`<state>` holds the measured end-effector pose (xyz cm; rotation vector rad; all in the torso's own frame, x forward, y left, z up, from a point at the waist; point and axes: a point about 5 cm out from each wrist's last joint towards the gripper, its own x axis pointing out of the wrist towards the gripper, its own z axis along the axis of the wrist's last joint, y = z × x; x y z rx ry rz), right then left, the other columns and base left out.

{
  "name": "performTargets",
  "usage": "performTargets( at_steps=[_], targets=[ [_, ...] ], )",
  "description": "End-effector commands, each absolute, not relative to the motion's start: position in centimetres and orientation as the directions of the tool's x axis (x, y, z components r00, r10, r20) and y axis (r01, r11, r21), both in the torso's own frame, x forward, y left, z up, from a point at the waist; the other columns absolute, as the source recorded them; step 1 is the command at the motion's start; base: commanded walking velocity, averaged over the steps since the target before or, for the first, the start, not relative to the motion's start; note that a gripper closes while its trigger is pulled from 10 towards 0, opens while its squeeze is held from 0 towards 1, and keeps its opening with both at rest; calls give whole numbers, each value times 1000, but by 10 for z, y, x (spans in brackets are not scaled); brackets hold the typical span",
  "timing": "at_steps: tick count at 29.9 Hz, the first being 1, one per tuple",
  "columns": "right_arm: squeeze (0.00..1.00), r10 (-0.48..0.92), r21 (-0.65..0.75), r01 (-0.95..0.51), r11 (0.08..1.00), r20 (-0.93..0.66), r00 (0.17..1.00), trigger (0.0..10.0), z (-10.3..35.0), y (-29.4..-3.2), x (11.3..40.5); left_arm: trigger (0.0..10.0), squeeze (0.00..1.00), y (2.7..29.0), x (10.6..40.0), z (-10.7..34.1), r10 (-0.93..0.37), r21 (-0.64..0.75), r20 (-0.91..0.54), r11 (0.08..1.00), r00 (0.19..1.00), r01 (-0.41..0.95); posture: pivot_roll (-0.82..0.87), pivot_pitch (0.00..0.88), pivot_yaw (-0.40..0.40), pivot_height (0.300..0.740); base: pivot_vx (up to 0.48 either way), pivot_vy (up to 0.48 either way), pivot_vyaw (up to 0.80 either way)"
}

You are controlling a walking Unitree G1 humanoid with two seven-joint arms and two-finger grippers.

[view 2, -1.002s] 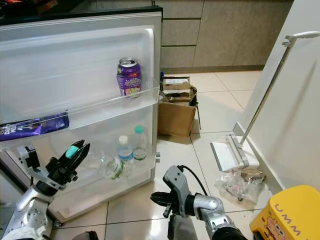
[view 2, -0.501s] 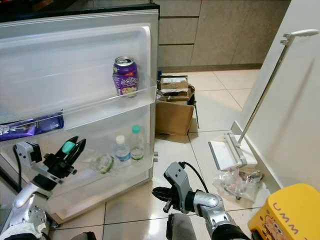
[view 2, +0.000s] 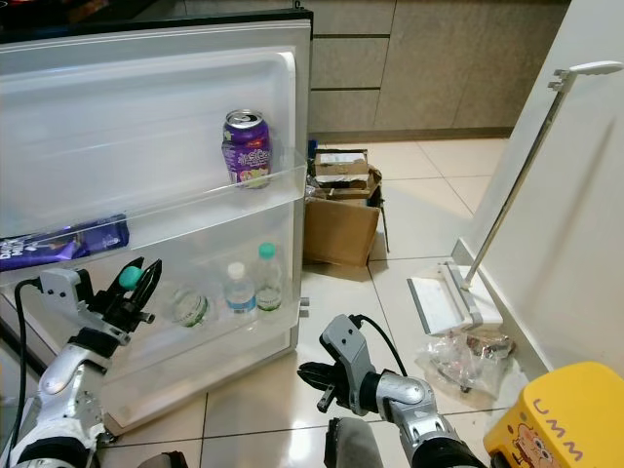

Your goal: Restocking fridge

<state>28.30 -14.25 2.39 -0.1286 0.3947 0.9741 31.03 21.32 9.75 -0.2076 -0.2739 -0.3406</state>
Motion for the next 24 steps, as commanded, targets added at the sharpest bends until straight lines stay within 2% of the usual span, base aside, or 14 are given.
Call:
performTargets(
  at_steps=[1,5,13,24],
  targets=[
    [0,778,58,-826,560,-380,500,10000,24,-142,283,10000,0,203,317,105,-329,-131,321,913,888,386,-129,0,-26,500,0,0,0],
    [0,774,53,-823,565,-379,507,10000,25,-143,283,10000,0,175,322,97,-395,-141,294,883,870,448,-135,0,-25,500,0,0,0],
    [0,772,49,-823,565,-382,508,10000,24,-144,283,10000,0,147,318,78,-435,-169,220,865,873,473,-146,0,-24,500,0,0,0],
    [0,774,44,-826,562,-381,506,10000,25,-143,284,10000,0,151,320,78,-397,-74,192,906,897,417,-146,0,-25,500,0,0,0]
  ],
)
